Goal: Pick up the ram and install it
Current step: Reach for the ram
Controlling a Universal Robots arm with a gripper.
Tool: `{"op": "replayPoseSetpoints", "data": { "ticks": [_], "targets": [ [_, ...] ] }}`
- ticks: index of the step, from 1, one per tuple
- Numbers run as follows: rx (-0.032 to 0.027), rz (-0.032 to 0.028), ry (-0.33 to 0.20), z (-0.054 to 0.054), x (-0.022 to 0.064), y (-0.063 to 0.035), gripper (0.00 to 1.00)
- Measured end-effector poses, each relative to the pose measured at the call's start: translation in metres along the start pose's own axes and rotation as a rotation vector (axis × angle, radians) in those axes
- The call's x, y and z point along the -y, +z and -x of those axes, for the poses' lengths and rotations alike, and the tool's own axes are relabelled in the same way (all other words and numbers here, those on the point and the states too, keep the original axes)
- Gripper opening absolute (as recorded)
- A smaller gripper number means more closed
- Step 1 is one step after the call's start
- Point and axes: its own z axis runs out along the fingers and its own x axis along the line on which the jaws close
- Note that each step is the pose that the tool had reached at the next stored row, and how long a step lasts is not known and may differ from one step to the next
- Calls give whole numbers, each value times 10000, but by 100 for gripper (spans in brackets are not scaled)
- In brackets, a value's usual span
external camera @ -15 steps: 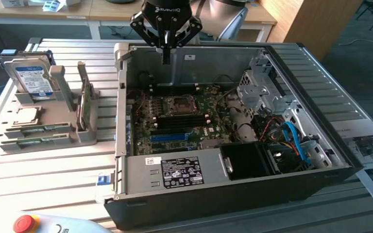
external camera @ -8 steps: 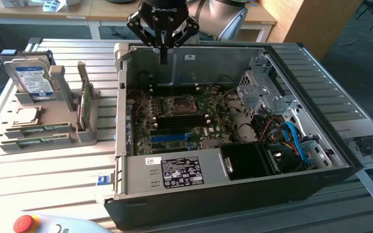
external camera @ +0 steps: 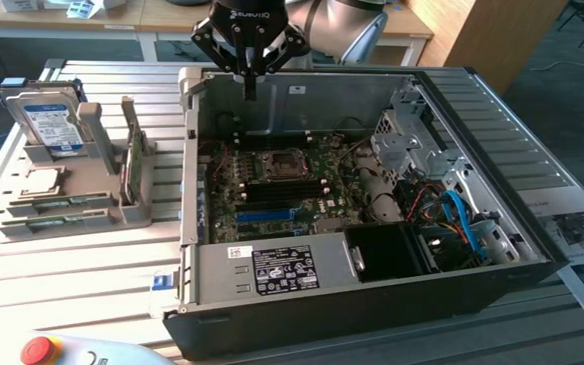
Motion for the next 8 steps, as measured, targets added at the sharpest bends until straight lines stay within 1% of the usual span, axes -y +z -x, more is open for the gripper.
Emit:
{"op": "replayPoseSetpoints", "data": {
  "ticks": [8],
  "targets": [
    [0, -1, 3, -92, -1, -1, 11]
  ]
}}
